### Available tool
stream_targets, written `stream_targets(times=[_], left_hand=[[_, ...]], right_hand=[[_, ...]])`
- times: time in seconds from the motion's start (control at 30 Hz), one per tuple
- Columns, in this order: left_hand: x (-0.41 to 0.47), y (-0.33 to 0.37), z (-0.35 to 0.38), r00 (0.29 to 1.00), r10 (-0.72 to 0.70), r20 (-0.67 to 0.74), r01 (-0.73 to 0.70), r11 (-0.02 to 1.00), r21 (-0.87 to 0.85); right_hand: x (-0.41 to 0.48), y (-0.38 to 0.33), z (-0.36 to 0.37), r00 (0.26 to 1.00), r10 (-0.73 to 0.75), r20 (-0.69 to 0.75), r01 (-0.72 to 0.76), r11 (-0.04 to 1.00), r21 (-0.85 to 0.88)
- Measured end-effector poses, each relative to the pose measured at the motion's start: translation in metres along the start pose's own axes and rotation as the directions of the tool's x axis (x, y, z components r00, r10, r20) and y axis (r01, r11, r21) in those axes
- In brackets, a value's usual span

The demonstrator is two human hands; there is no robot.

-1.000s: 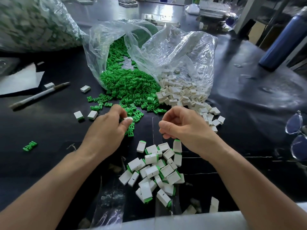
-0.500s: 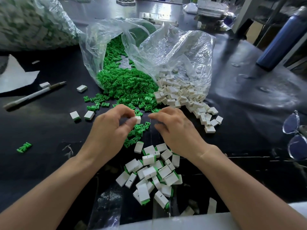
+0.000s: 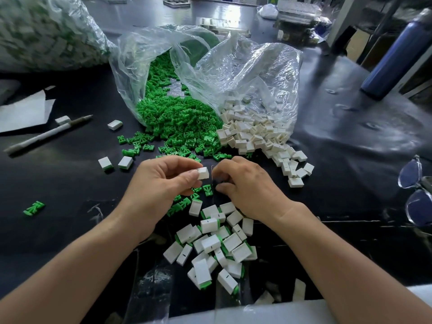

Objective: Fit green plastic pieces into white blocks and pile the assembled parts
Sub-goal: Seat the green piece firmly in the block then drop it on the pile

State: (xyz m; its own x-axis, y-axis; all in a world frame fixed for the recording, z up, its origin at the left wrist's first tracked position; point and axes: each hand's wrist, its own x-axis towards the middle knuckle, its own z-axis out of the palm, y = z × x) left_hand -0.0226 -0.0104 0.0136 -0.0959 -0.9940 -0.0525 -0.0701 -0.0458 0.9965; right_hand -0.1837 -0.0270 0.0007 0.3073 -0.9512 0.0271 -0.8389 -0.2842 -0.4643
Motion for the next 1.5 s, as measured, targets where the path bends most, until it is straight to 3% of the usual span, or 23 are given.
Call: stream_targets(times=[0.27,0.37,0.5,0.63,0.8,1.5], left_hand=[[-0.001,0.001,0.001,0.995,-0.095,0.017,0.096,0.99,-0.103],[-0.001,0.003,0.0,0.993,-0.118,0.031,0.122,0.979,-0.164],[-0.001,0.002,0.0,0.992,-0.117,0.056,0.124,0.978,-0.167],[-0.004,0.003,0.0,0.994,-0.083,0.072,0.092,0.988,-0.124],[-0.006,0.004,0.002,0.993,-0.067,0.098,0.073,0.995,-0.065],[-0.01,0.006,0.003,0.993,-0.046,0.112,0.042,0.999,0.031]], right_hand=[[-0.004,0.006,-0.008,0.996,0.049,-0.068,-0.046,0.998,0.053],[-0.005,0.007,-0.012,0.989,0.063,-0.133,-0.035,0.977,0.209],[-0.006,0.004,-0.015,0.982,0.111,-0.154,-0.003,0.82,0.572],[-0.009,0.0,-0.015,0.987,0.092,-0.128,0.03,0.686,0.727],[-0.012,-0.005,-0.015,0.987,0.058,-0.149,0.074,0.659,0.748],[-0.018,-0.012,-0.01,0.992,0.007,-0.128,0.077,0.763,0.642]])
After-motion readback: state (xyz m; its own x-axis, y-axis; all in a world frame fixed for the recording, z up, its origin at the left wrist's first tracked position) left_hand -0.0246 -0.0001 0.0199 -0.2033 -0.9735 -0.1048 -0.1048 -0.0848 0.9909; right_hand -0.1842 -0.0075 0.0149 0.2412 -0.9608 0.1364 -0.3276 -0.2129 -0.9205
